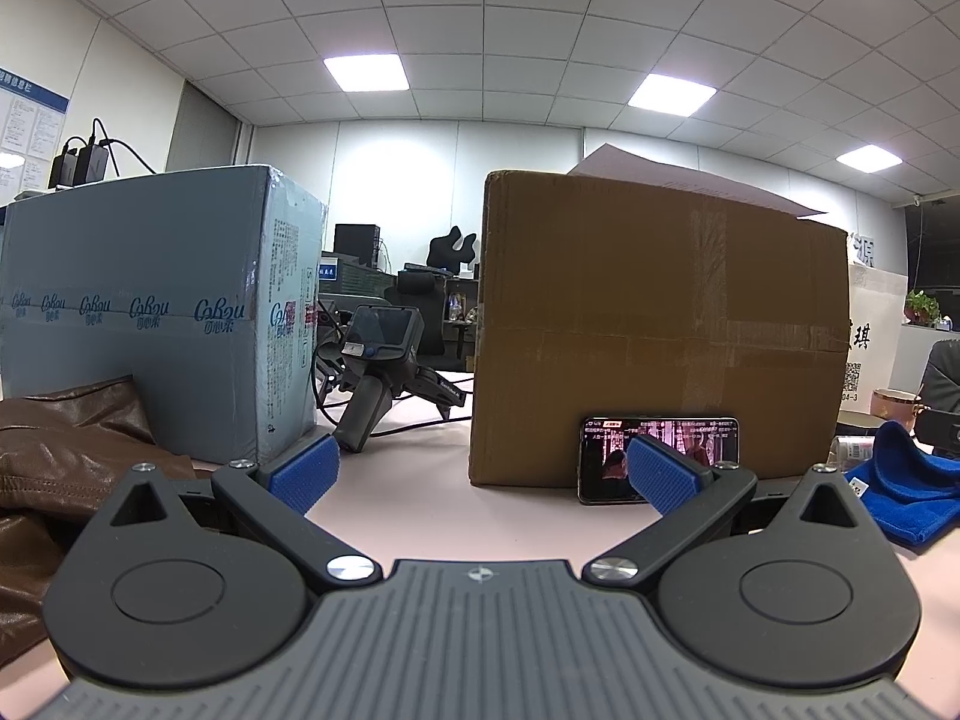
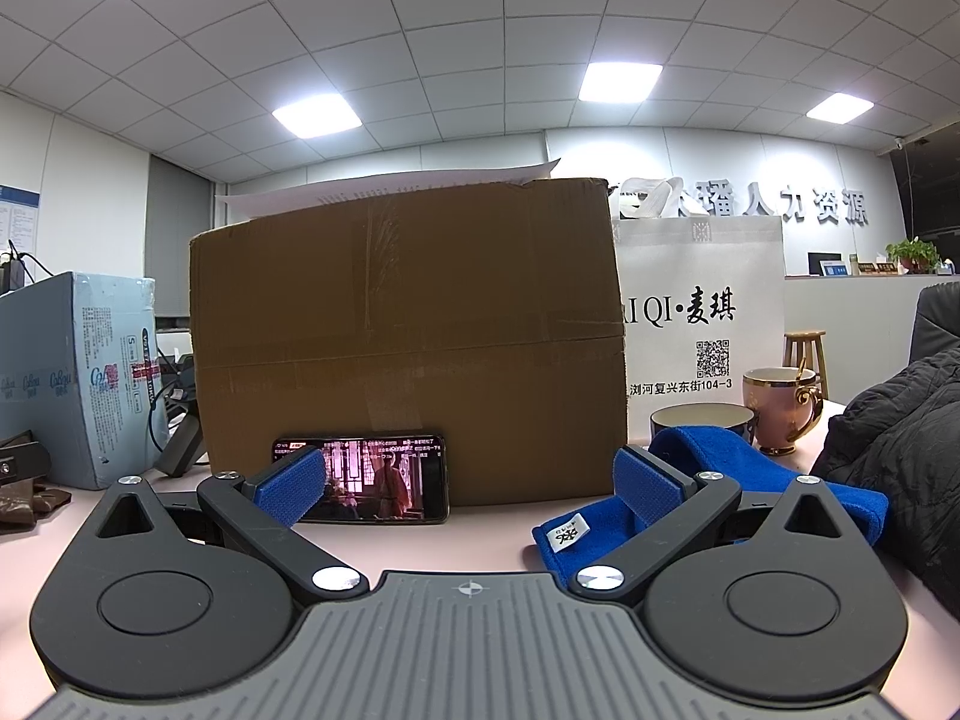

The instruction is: Fold clothes

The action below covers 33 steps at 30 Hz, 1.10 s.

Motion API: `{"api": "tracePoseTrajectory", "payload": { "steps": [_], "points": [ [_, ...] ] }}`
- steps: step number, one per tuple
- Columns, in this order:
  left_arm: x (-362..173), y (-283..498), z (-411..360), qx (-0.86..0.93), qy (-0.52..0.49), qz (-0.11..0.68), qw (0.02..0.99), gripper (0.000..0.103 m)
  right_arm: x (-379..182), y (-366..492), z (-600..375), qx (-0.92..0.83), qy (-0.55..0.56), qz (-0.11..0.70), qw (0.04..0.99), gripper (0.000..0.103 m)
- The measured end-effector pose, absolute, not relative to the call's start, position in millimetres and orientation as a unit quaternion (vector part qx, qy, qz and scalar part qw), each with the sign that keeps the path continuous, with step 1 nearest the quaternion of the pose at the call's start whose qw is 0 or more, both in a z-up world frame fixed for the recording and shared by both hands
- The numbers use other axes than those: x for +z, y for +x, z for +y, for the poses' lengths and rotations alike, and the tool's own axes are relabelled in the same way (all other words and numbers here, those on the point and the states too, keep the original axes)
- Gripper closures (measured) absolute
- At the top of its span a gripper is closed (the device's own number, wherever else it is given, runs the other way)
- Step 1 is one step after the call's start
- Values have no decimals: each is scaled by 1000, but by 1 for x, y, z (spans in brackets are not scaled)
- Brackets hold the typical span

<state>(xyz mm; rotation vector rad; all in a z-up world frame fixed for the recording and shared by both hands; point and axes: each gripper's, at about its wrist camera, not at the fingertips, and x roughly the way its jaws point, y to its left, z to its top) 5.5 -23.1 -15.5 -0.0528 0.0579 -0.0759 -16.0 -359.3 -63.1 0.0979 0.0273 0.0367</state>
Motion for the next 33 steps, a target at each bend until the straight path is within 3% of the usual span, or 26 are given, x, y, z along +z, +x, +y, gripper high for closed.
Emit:
{"api": "tracePoseTrajectory", "payload": {
  "steps": [33],
  "points": [
    [-15,10,-23,-42,-30,40,998,0,-64,-14,-358,18,47,18,999,0]
  ]
}}
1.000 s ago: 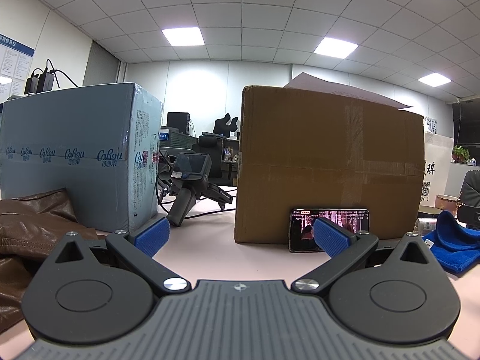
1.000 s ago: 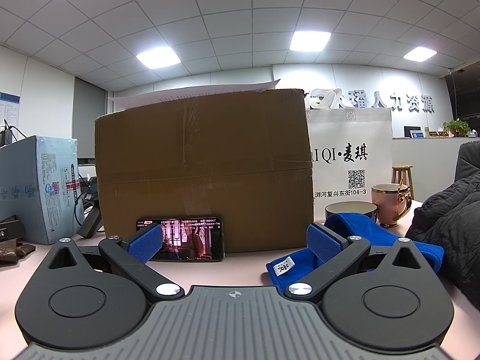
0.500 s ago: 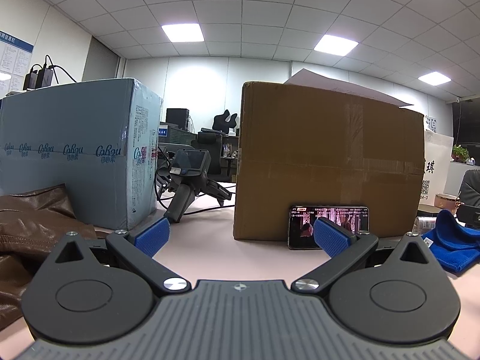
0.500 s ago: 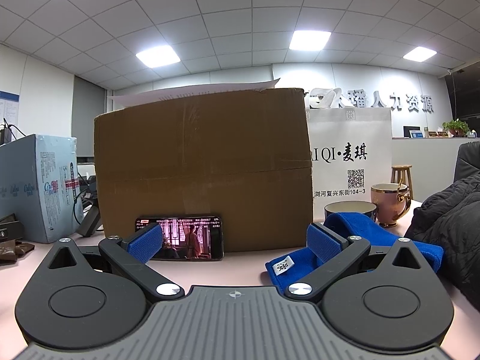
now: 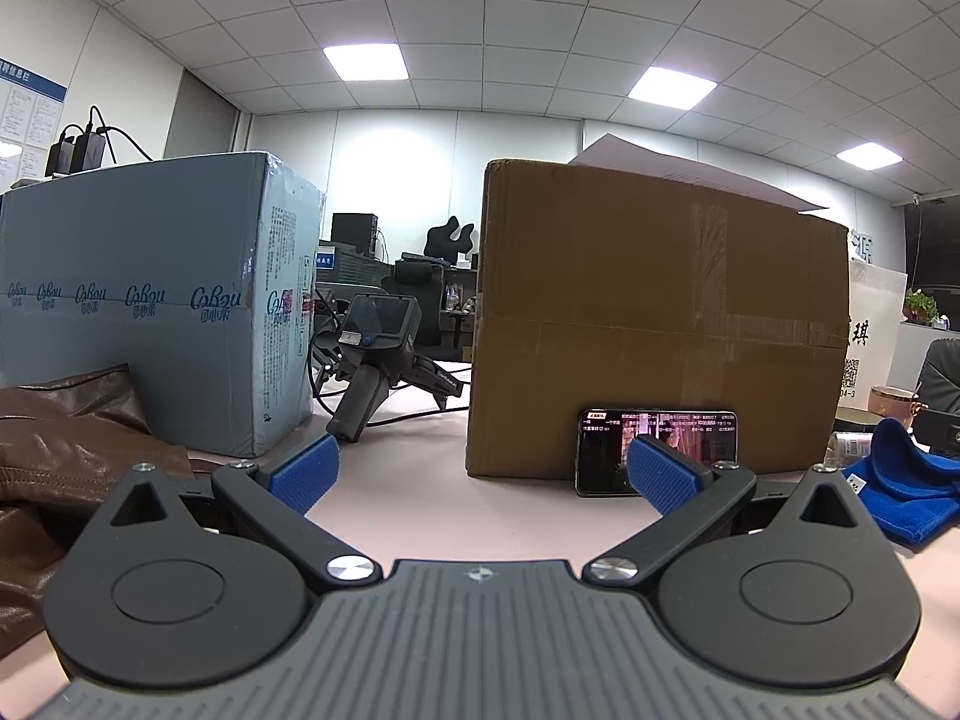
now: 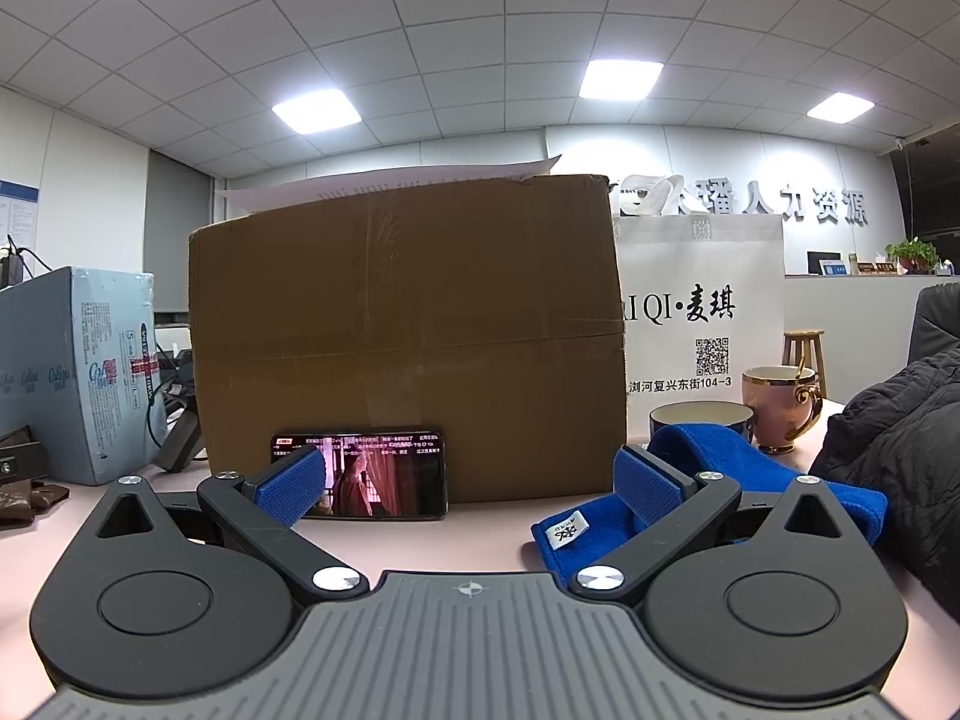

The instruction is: Fold clothes

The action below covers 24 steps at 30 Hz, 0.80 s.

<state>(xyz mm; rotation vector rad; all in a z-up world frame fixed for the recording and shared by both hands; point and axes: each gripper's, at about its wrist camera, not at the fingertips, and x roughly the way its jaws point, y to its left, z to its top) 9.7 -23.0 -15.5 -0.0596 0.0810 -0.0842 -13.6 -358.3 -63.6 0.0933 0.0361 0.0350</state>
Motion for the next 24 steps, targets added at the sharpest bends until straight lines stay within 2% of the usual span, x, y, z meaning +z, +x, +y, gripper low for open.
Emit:
{"api": "tracePoseTrajectory", "payload": {
  "steps": [24],
  "points": [
    [-15,7,-27,-49,-16,32,998,0,-64,-14,-358,19,43,19,999,0]
  ]
}}
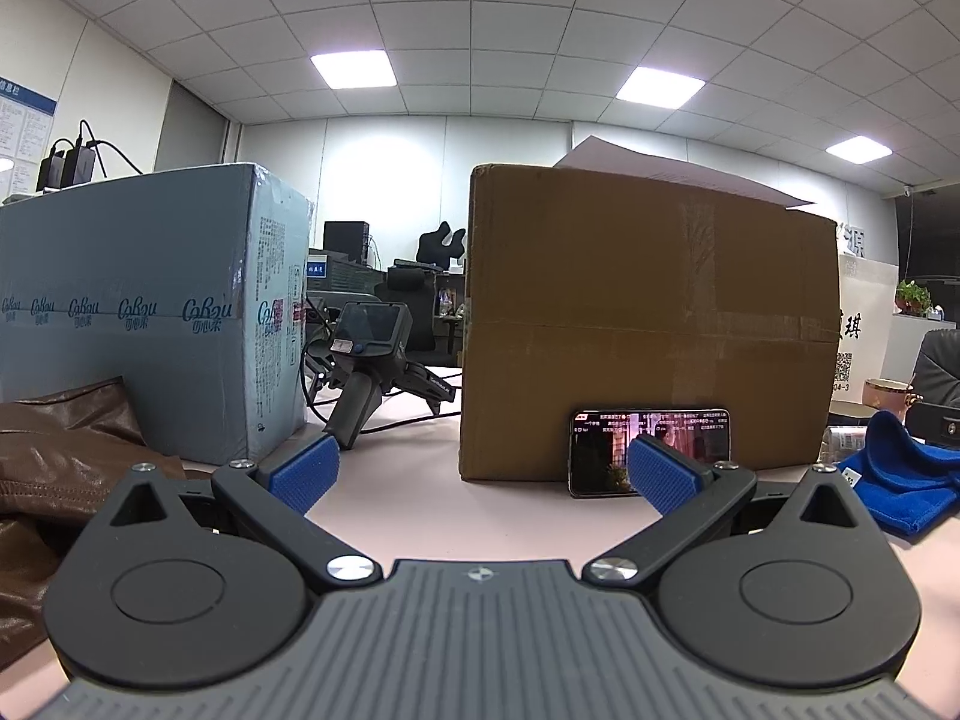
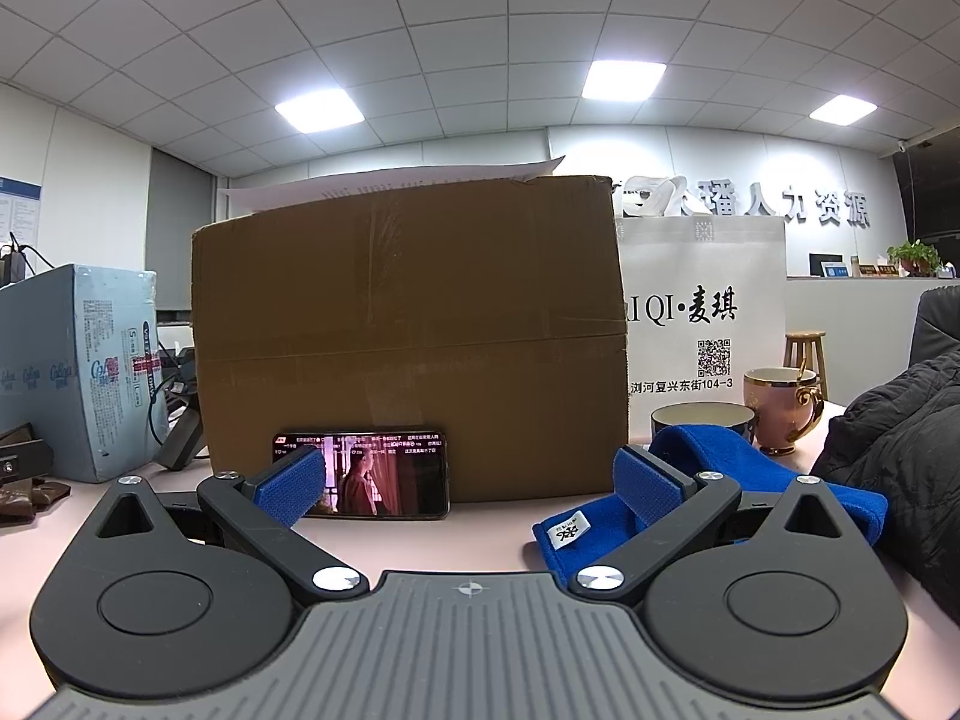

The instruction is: Fold clothes

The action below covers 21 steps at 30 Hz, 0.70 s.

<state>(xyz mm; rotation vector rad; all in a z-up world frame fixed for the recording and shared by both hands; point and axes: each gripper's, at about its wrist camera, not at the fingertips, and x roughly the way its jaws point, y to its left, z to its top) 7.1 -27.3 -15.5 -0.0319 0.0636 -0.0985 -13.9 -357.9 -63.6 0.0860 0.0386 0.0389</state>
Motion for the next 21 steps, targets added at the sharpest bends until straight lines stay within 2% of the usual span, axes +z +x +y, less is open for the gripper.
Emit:
{"api": "tracePoseTrajectory", "payload": {
  "steps": [21],
  "points": [
    [-16,7,-28,-53,-12,34,998,0,-63,-13,-358,20,43,22,999,0]
  ]
}}
